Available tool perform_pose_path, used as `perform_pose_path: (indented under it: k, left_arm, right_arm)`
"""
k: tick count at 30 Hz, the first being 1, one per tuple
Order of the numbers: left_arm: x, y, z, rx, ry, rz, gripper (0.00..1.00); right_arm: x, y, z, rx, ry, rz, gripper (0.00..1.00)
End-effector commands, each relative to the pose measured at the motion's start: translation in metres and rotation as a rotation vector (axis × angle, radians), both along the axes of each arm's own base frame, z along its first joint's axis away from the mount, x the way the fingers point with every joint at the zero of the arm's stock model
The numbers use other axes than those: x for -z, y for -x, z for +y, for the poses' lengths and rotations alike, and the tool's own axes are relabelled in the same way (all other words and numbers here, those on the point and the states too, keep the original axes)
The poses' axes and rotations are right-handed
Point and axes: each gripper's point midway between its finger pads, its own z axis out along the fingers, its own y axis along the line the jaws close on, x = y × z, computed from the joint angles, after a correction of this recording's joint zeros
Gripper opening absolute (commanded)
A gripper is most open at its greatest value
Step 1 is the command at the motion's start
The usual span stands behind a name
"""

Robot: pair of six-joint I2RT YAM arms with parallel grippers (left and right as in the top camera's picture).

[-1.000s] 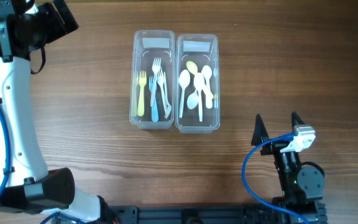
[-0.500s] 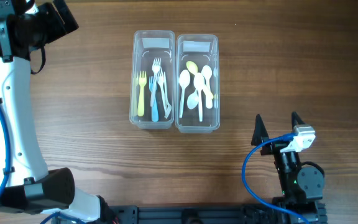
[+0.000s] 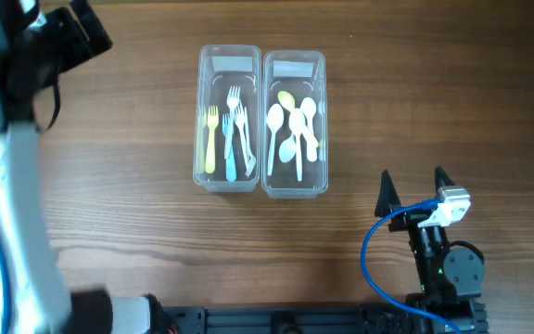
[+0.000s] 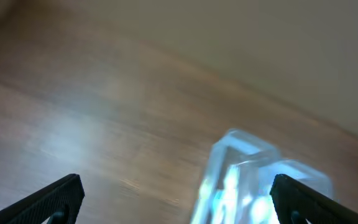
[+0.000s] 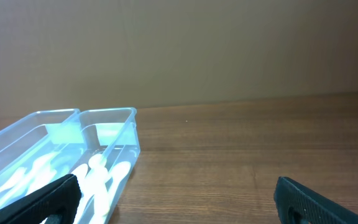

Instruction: Pack container

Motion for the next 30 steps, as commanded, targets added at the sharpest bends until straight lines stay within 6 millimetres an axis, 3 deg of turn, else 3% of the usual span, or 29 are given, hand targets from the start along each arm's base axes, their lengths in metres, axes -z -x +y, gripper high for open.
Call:
perform_pose_path:
  k: [1,5,7,10,12,13,17,22,30]
  left_arm:
    - [-0.102,0.09,-0.014,-0.006,-0.077,-0.322,1.0]
    - [-0.149,0.177,-0.017,-0.013,-0.085,-0.527,1.0]
    - [-0.153,0.208,-0.018,-0.015,-0.087,-0.581,1.0]
    - [-0.135,0.239,-0.019,-0.015,-0.086,-0.599,1.0]
    - [-0.109,0.253,-0.02,-0.021,-0.069,-0.578,1.0]
    - [-0.085,0.259,-0.019,-0.036,-0.044,-0.553,1.0]
    - [-0.011,0.261,-0.021,-0.051,0.009,-0.494,1.0]
    - [0.08,0.23,-0.035,0.022,0.066,-0.489,1.0]
    - [0.18,0.179,-0.038,0.045,0.085,-0.426,1.0]
  right_arm:
    - [-0.002,0.001,0.002,-0.015,0.018,-0.012,1.0]
    - [-0.002,0.001,0.002,-0.015,0.018,-0.012,1.0]
    - [-0.002,0.001,0.002,-0.015,0.019,-0.012,1.0]
    - [-0.002,0.001,0.002,-0.015,0.018,-0.012,1.0]
    - [-0.002,0.001,0.002,-0.015,0.019,-0.012,1.0]
    - [-0.002,0.001,0.002,-0.015,0.018,-0.012,1.0]
    - [-0.002,0.001,0.002,-0.015,0.019,-0.012,1.0]
    - [-0.002,0.001,0.002,-0.015,0.018,-0.012,1.0]
    - [-0.002,0.001,0.002,-0.015,0.018,-0.012,1.0]
